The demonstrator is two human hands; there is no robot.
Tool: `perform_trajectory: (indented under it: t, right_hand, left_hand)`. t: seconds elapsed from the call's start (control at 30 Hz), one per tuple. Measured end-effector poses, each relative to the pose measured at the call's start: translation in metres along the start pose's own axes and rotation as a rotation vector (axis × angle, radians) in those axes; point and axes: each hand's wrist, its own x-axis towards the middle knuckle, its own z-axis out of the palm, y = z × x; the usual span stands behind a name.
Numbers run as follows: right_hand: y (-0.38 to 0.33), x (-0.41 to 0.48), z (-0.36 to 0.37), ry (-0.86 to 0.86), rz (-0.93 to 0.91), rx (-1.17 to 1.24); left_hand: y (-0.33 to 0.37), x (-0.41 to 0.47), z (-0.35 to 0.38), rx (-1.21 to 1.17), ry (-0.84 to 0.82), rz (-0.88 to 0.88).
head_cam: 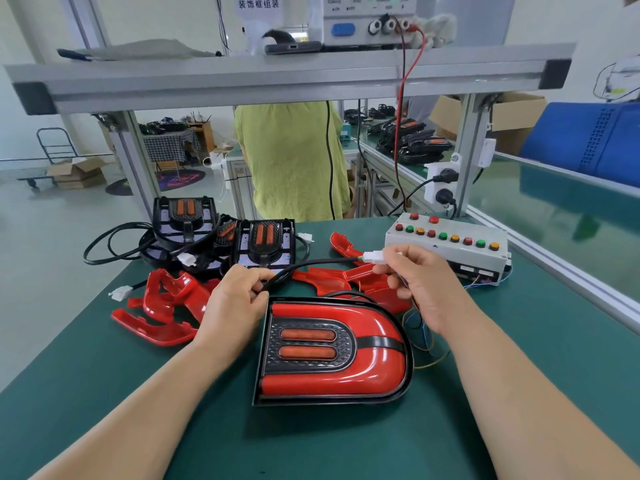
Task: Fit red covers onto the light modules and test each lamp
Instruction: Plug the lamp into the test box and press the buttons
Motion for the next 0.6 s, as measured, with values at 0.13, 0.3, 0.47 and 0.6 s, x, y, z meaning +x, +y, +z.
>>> perform_trajectory:
  t: [0.13, 0.3, 0.47, 0.6]
  right_hand:
    - [-0.001, -0.002, -0.002, -0.003, -0.018, -0.015]
    - [0.001, -0.003, -0.001, -0.033, -0.081, -0.172]
    - [0.002, -0.001, 0.001, -0.052, -0.139, -0.246]
    - [0.002, -0.001, 0.002, -0.093, -0.148, -0.240]
  left_hand:
    - [-0.001, 0.001, 0.001, -0.028, -0.017, -0.011]
    - [0.004, 0.001, -0.002, 0.023, -0.021, -0.056]
    - [0.028, 0.005, -0.010, -0.038, 0.066, 0.052]
    - [0.044, 0.022, -0.012, -0.086, -0.046, 0.092]
